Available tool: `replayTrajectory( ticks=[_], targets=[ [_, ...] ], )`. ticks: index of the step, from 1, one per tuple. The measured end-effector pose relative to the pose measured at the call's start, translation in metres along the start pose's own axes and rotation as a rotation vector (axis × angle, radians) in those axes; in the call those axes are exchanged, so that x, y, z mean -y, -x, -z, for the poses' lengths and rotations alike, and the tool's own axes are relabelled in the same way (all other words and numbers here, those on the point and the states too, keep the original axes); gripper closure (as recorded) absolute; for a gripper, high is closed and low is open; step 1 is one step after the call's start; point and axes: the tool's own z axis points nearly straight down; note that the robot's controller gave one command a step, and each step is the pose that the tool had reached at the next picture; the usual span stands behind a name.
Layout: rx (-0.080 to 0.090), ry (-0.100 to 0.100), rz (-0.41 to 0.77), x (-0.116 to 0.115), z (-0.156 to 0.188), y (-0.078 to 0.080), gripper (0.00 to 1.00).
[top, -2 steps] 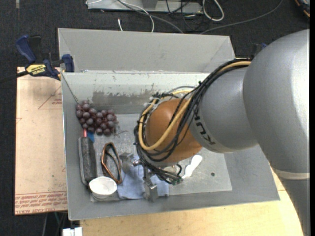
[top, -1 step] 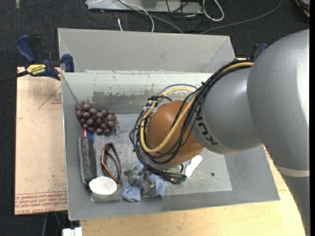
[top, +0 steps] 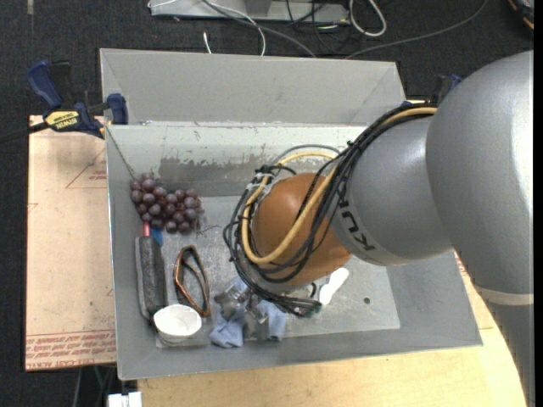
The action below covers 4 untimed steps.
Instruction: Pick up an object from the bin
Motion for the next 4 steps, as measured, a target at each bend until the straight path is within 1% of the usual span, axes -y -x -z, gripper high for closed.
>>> replayTrajectory(
  ticks=[1, 3, 4],
  targets=[
    [-0.003, 0.002, -0.001, -0.001, 0.025, -0.001, 1.0],
    [0.0, 0.003, -0.004, -0.001, 0.048, 0.001, 1.0],
    [-0.001, 0.004, -0.006, -0.002, 0.076, 0.001, 1.0]
  ],
)
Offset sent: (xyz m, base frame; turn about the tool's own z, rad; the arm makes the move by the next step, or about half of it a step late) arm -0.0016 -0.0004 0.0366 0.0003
